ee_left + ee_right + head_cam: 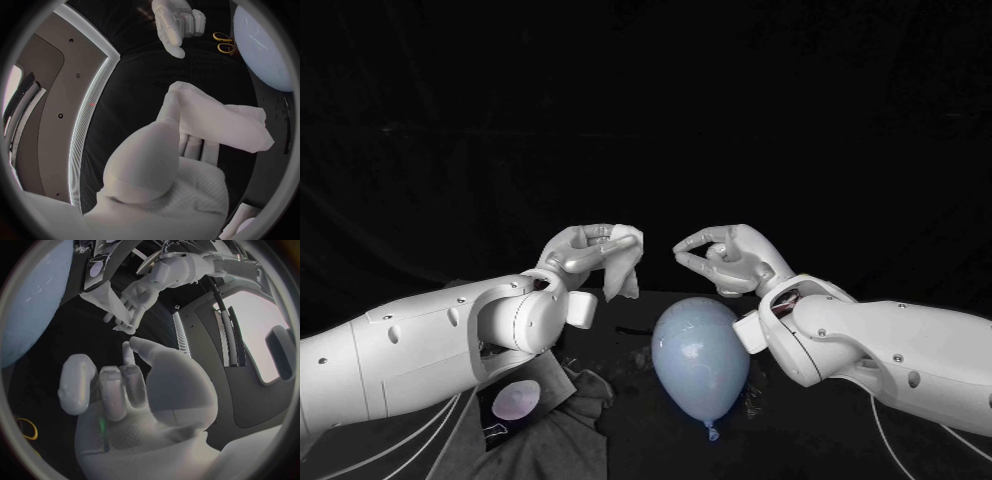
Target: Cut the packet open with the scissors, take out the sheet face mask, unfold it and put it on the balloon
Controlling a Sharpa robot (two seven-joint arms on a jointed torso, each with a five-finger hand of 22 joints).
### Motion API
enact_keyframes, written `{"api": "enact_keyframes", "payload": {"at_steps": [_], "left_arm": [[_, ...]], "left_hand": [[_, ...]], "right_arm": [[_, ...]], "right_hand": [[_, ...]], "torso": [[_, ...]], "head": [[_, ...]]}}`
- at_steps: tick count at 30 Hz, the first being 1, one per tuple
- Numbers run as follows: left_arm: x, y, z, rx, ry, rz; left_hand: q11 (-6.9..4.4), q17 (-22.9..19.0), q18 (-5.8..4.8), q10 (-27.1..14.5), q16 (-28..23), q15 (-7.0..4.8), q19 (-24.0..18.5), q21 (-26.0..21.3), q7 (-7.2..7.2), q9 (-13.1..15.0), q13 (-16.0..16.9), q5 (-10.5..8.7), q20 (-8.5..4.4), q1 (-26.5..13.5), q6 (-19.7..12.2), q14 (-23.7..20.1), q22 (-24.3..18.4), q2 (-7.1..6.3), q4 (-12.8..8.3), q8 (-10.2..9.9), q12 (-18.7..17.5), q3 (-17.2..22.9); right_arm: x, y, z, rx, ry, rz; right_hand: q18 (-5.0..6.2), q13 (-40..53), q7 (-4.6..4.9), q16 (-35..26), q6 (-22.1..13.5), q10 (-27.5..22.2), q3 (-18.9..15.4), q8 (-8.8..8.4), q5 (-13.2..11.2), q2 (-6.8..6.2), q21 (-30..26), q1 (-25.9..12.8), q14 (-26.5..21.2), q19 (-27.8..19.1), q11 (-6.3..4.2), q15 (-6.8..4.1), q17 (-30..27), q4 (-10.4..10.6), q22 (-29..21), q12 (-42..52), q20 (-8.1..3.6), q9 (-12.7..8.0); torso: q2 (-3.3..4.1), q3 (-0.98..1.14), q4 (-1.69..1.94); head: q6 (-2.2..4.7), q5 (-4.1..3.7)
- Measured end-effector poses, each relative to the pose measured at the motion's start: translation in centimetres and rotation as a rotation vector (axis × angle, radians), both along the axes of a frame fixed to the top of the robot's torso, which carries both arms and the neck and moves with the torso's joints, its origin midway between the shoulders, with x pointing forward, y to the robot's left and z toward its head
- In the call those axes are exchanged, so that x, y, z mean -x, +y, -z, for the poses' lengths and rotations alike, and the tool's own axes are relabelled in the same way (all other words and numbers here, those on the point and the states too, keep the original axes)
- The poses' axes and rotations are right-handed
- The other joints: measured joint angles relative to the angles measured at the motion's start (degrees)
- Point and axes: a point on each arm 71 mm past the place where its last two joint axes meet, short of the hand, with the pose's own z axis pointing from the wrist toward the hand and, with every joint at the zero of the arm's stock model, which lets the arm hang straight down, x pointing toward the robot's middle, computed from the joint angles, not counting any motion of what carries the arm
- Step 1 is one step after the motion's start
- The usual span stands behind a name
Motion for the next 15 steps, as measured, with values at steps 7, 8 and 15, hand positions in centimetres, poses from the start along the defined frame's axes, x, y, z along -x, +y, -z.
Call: {"api": "enact_keyframes", "payload": {"at_steps": [7, 8, 15], "left_arm": [[0.3, -0.1, -0.1, -0.002, -0.007, -0.044], [0.3, -0.1, -0.1, -0.001, -0.007, -0.047], [0.6, -0.4, -0.2, 0.005, -0.006, -0.057]], "left_hand": [[-0.29, -0.3, -0.01, 1.0, 0.0, -0.28, -0.2, 0.6, -0.19, -0.3, -0.3, 0.0, -0.2, 0.0, 0.6, 0.8, 0.4, 0.0, -0.3, -0.3, 0.0, 0.0], [-0.37, -0.3, -0.02, 1.2, 0.0, -0.29, -0.2, 0.6, -0.07, -0.3, -0.3, 0.0, -0.21, 0.0, 0.7, 0.9, 0.4, 0.0, -0.3, -0.4, 0.0, 0.0], [-0.71, -0.4, -0.03, 1.5, 0.4, -0.51, -0.2, 1.0, -0.38, -0.4, -0.4, 0.0, -0.2, 0.0, 1.2, 1.1, 0.7, 0.0, -0.2, -0.4, 0.0, -0.2]], "right_arm": [[-0.3, 2.1, 0.1, 0.025, -0.025, 0.003], [-0.4, 2.3, 0.1, 0.03, -0.029, 0.006], [-1.2, 3.1, 0.2, 0.066, -0.061, 0.031]], "right_hand": [[0.0, 0.0, 0.35, 0.0, -0.4, 0.3, 0.0, -1.65, -0.8, 0.0, 0.0, 0.0, 0.0, 0.0, 0.28, 0.0, -0.2, 0.0, 0.0, 0.5, 0.0, -0.7], [0.0, 0.0, 0.36, 0.0, -0.4, 0.3, 0.0, -1.76, -0.9, 0.0, 0.0, 0.0, 0.0, 0.0, 0.28, 0.0, -0.2, 0.0, 0.0, 0.5, 0.0, -0.7], [-0.01, 0.0, 0.79, 0.0, -0.4, 0.0, 0.0, -2.66, -1.7, 0.0, -0.3, 0.0, -0.2, -0.2, 0.52, 0.22, -0.2, 0.0, 0.0, 0.5, 0.22, -1.1]], "torso": [[0.04, -0.04, 0.09], [0.04, -0.03, 0.09], [0.04, -0.07, 0.04]], "head": [[-0.3, 0.08], [-0.35, 0.08], [-0.73, 0.06]]}}
